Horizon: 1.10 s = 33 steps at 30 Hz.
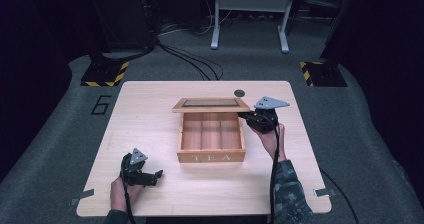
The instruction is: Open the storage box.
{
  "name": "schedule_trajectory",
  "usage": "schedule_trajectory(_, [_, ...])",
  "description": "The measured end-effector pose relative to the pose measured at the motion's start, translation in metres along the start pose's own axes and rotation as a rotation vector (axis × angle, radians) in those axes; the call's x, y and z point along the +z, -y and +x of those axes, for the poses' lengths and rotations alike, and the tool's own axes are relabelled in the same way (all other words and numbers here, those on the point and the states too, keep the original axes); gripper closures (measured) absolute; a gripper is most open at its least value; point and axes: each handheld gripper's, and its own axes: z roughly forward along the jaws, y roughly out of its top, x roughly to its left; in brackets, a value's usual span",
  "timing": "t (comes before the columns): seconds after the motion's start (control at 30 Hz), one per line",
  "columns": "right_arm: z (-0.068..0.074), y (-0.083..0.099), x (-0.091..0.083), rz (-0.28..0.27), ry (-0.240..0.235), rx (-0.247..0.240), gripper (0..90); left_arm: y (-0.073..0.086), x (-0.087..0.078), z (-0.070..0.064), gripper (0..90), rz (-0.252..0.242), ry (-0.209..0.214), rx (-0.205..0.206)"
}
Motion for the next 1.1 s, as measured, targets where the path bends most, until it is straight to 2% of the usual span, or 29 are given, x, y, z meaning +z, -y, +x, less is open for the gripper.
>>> schedule_trajectory(1.1, [-0.0034,-0.0046,0.0018,0.000,0.001,0.001,89.4,-0.0001,-0.0001,0.0000,1.0,0.001,0.001,-0.001])
